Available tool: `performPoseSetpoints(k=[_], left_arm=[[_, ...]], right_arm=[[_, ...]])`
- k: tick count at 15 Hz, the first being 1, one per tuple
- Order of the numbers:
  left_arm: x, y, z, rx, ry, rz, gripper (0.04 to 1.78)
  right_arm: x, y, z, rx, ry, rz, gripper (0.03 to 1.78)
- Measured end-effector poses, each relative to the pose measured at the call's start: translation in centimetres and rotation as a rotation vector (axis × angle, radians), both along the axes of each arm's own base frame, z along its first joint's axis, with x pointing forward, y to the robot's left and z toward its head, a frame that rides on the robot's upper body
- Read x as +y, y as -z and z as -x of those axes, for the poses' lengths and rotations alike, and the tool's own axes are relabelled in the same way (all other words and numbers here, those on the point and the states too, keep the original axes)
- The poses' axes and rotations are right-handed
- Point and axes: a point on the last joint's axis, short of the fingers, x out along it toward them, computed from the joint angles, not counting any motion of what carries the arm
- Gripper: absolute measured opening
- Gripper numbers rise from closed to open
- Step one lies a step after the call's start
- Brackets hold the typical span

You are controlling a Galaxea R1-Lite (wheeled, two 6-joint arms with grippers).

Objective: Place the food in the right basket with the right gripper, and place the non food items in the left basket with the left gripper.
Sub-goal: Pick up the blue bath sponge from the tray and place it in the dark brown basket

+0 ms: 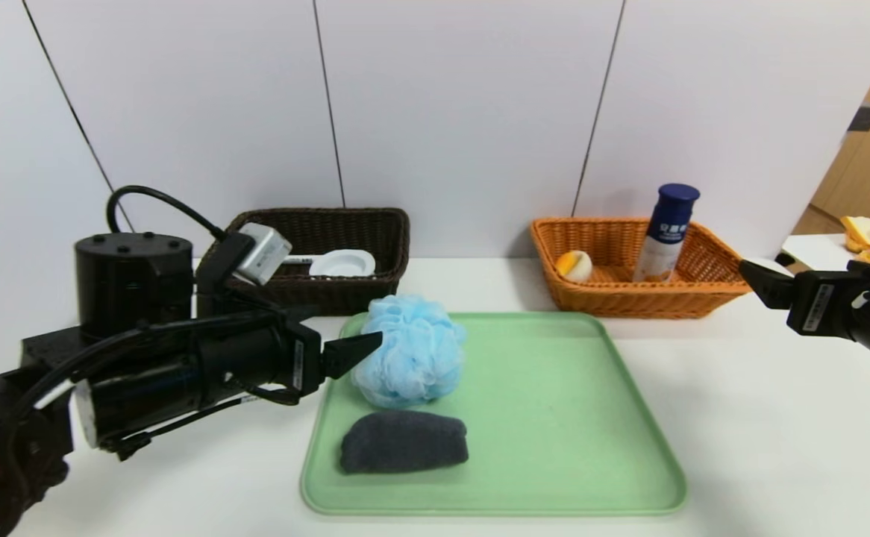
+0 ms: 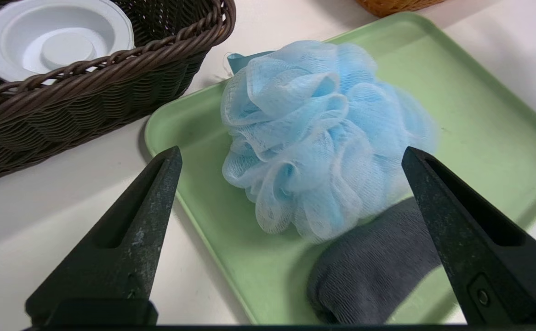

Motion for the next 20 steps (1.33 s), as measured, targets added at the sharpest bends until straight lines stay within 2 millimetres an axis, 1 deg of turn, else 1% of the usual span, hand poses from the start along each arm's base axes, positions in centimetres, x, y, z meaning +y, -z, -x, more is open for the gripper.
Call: performPoseSetpoints(k=[3, 5, 7, 10, 12, 14, 17, 18, 19, 20], left_arm=[[-2.1, 2.1, -2.0, 0.014, 0.032, -0.011, 1.69], [-3.0, 3.6, -3.0, 0.031, 0.041, -0.022, 1.69], [-3.6, 4.7, -3.6, 0.047, 0.049, -0.031, 1.69], [-3.8, 5.9, -4.0, 0.076, 0.049, -0.054, 1.69], [-4.0, 6.0, -4.1, 0.056, 0.046, -0.046, 1.35], [-4.0, 5.9, -4.2, 0.036, 0.045, -0.035, 1.07], [-4.1, 5.9, -4.2, 0.028, 0.052, -0.03, 0.78], [-4.1, 5.8, -4.2, 0.022, 0.054, -0.025, 0.52], [-4.1, 5.8, -4.2, 0.014, 0.059, -0.019, 0.06], [-4.1, 5.7, -4.1, 0.011, 0.069, -0.014, 0.06]], right_arm=[[-0.1, -0.1, 0.0, -0.003, 0.005, -0.001, 1.69], [-0.1, 0.0, 0.0, 0.001, 0.007, -0.002, 1.69], [-0.1, 0.2, -0.1, 0.009, 0.007, -0.001, 1.69], [-0.1, 0.4, -0.4, 0.02, 0.006, 0.0, 1.69], [0.0, 0.5, -0.5, 0.024, 0.005, 0.0, 1.69], [0.0, 0.5, -0.5, 0.026, 0.004, 0.0, 1.69], [0.0, 0.7, -0.5, 0.03, 0.006, -0.002, 1.69], [-0.1, 0.7, -0.5, 0.03, 0.006, -0.003, 1.69], [-0.1, 0.7, -0.5, 0.031, 0.007, -0.003, 1.69], [-0.1, 0.8, -0.5, 0.033, 0.008, -0.003, 1.69]])
